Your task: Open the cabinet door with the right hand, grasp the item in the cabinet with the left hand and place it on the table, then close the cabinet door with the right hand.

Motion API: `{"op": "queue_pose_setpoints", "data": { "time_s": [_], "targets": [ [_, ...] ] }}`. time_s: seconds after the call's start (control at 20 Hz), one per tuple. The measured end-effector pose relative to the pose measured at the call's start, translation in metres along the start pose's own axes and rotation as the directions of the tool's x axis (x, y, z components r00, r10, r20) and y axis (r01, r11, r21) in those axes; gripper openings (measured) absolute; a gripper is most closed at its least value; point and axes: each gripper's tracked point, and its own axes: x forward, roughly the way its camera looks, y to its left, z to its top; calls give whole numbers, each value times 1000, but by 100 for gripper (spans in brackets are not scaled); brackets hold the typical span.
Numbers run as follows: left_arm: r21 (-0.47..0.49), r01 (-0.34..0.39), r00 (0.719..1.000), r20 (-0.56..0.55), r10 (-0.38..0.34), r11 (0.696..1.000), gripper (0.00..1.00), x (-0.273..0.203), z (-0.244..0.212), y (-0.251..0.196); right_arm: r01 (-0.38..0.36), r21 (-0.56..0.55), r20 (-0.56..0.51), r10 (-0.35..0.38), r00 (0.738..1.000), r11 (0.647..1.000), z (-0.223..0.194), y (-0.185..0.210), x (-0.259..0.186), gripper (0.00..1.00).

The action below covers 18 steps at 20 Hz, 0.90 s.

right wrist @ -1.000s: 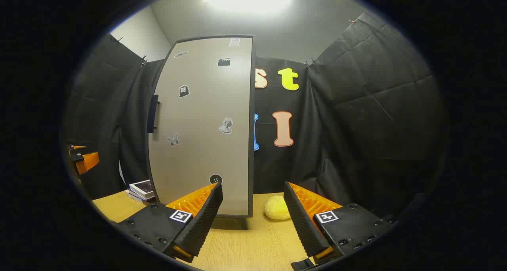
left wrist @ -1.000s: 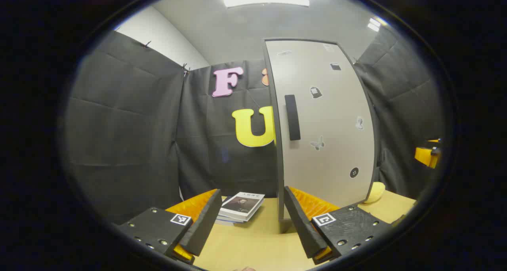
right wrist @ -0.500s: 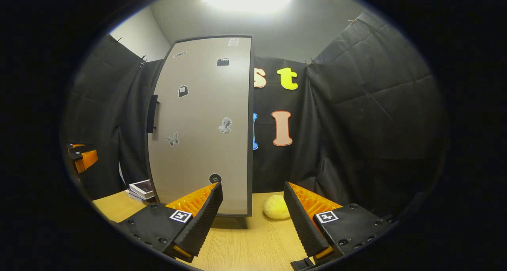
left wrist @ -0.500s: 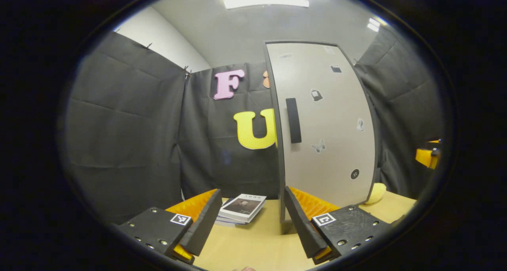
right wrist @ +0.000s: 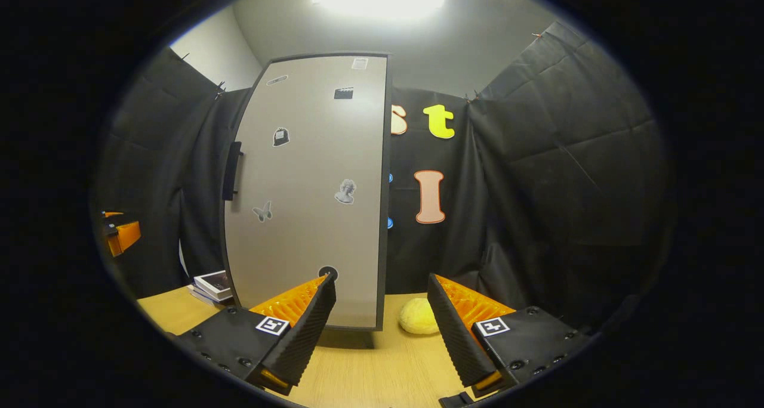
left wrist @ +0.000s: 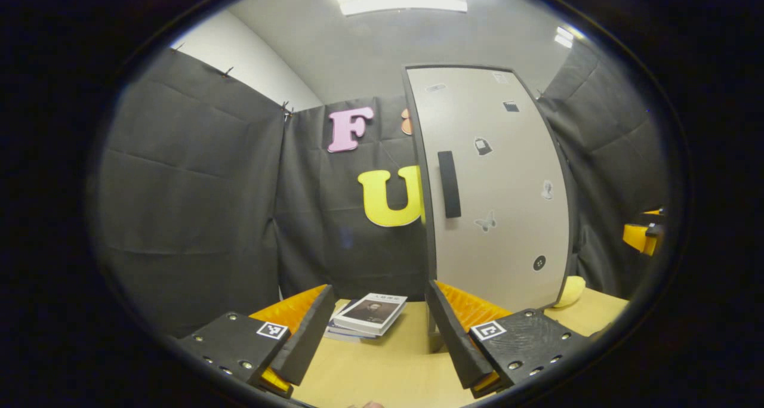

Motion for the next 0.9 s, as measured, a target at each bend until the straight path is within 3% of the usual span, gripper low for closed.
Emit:
{"op": "queue_pose_setpoints", "data": {
  "time_s": [0.3,0.9],
  "targets": [
    [14,-42,999,1,42,999,95,-12,-2,25,-52,-3,19,52,998,999,32,36,28,98],
    [26,-173,984,-32,174,985,92,-34,-24,109,-219,7,125,216,968,976,120,155,95,98]
  ]
}}
